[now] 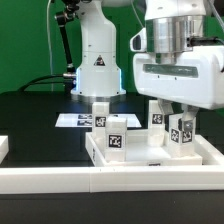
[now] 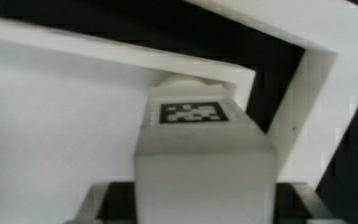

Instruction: Assemble square table

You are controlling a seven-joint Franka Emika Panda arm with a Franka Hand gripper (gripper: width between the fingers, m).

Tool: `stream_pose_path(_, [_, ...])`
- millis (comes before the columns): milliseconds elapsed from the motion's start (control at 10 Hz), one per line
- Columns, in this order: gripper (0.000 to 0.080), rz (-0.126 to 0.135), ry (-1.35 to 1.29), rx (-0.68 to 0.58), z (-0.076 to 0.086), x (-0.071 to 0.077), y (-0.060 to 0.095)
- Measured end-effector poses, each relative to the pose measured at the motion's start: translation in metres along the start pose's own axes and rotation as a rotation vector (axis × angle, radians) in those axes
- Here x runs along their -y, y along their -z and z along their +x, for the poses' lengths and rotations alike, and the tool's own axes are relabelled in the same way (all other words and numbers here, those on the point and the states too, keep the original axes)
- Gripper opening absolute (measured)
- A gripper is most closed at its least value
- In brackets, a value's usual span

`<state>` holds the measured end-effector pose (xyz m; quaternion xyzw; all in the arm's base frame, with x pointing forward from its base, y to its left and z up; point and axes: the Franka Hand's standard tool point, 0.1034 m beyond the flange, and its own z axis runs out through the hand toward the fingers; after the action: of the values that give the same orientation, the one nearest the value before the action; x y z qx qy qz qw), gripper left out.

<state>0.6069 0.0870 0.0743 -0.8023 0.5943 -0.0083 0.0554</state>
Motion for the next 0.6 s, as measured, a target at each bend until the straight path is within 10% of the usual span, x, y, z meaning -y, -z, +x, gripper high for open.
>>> stream_pose_path(600, [0.0290,-0.010,-0.542,0.005,-0.020,0.003,-0.001])
